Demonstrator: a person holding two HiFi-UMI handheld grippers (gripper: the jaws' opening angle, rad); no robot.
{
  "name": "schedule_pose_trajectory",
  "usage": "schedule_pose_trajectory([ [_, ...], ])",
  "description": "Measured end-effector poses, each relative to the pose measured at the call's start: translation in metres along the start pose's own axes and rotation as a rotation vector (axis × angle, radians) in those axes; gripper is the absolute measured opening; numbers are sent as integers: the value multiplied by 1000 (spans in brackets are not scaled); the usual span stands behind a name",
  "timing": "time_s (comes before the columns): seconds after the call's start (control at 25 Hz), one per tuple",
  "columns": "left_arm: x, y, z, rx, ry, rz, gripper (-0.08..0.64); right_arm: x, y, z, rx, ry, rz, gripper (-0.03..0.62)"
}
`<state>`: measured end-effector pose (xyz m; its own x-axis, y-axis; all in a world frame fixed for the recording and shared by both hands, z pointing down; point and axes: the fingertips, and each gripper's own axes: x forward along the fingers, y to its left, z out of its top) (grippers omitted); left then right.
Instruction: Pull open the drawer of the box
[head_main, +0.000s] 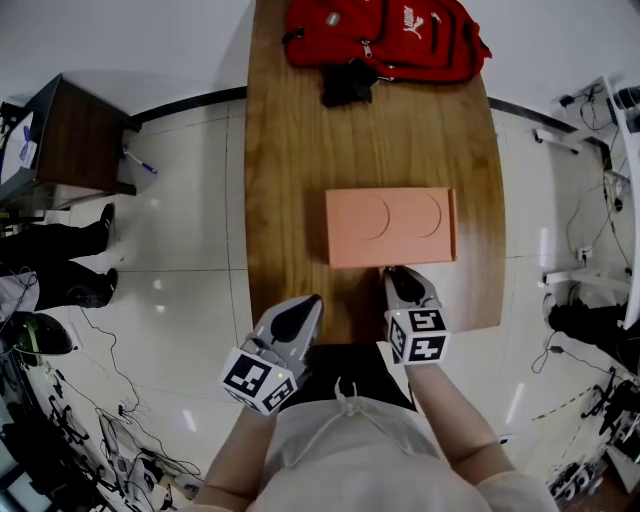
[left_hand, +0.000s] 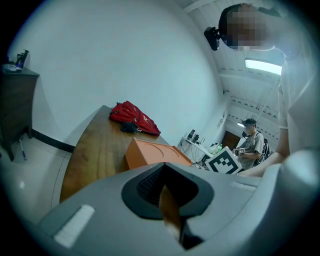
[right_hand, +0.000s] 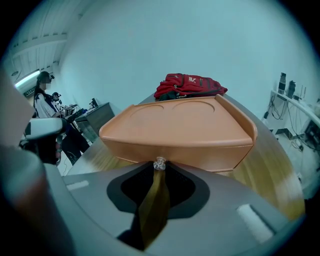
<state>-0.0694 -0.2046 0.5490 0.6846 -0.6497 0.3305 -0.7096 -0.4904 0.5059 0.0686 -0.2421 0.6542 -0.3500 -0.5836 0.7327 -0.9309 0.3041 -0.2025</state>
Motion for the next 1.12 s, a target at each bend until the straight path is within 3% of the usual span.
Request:
schedule_pose_trajectory([
  [1.12, -36, -42, -30, 72, 25, -10, 5, -54, 20, -68, 13, 68, 14, 67],
])
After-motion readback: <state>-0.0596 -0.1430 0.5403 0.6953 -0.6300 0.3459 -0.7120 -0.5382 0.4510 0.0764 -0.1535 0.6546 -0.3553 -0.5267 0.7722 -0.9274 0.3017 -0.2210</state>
